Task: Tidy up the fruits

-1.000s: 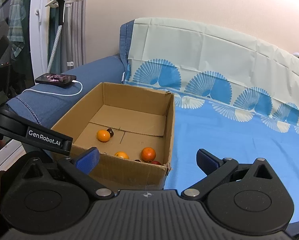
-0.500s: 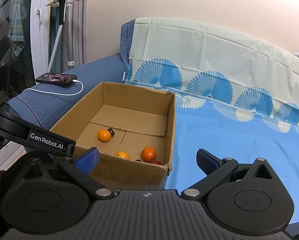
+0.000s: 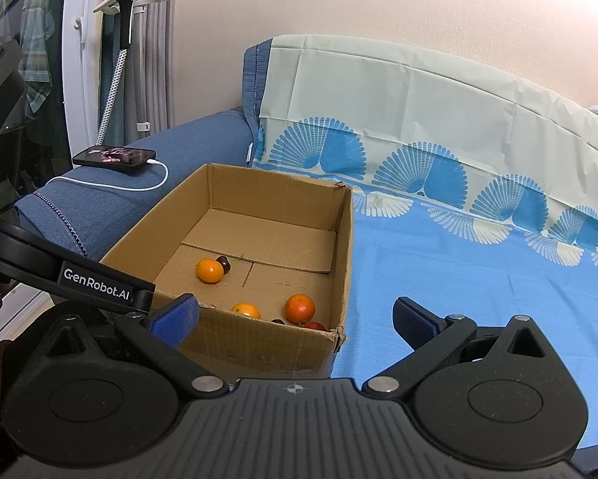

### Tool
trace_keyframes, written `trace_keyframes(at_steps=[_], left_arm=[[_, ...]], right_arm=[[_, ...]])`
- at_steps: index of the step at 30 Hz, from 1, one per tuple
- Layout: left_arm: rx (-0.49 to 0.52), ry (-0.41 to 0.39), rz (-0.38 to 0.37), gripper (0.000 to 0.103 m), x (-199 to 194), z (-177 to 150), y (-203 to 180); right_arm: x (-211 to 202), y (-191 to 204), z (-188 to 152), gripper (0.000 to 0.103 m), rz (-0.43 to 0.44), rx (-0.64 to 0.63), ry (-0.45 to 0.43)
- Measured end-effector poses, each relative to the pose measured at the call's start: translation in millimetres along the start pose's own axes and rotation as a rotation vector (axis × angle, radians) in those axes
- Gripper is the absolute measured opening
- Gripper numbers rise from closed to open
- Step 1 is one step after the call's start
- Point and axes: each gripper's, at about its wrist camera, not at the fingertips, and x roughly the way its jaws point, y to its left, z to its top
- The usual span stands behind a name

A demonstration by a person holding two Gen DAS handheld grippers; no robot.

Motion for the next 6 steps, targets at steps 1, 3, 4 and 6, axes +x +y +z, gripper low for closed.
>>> trace_keyframes(at_steps=[1, 3, 4, 6], left_arm=[[0.001, -0.002, 0.000, 0.103, -0.1, -0.1, -0.1], [0.006, -0.006, 0.000, 0.103, -0.4, -0.3, -0.8], [0.009, -0.010, 0.002, 0.103, -1.0, -0.5, -1.5], [0.014, -0.016, 0.005, 0.103, -1.6, -1.1, -2.8]], right_arm=[[-0.3, -0.1, -0.2, 0.102, 0.001, -0.001, 0.000], [-0.2, 0.2, 0.0, 0.102, 0.002, 0.000, 0.000], [-0.6, 0.0, -0.3, 0.102, 0.004, -0.001, 0.000], [-1.4, -1.0, -0.8, 0.102, 0.010, -0.001, -0.001]])
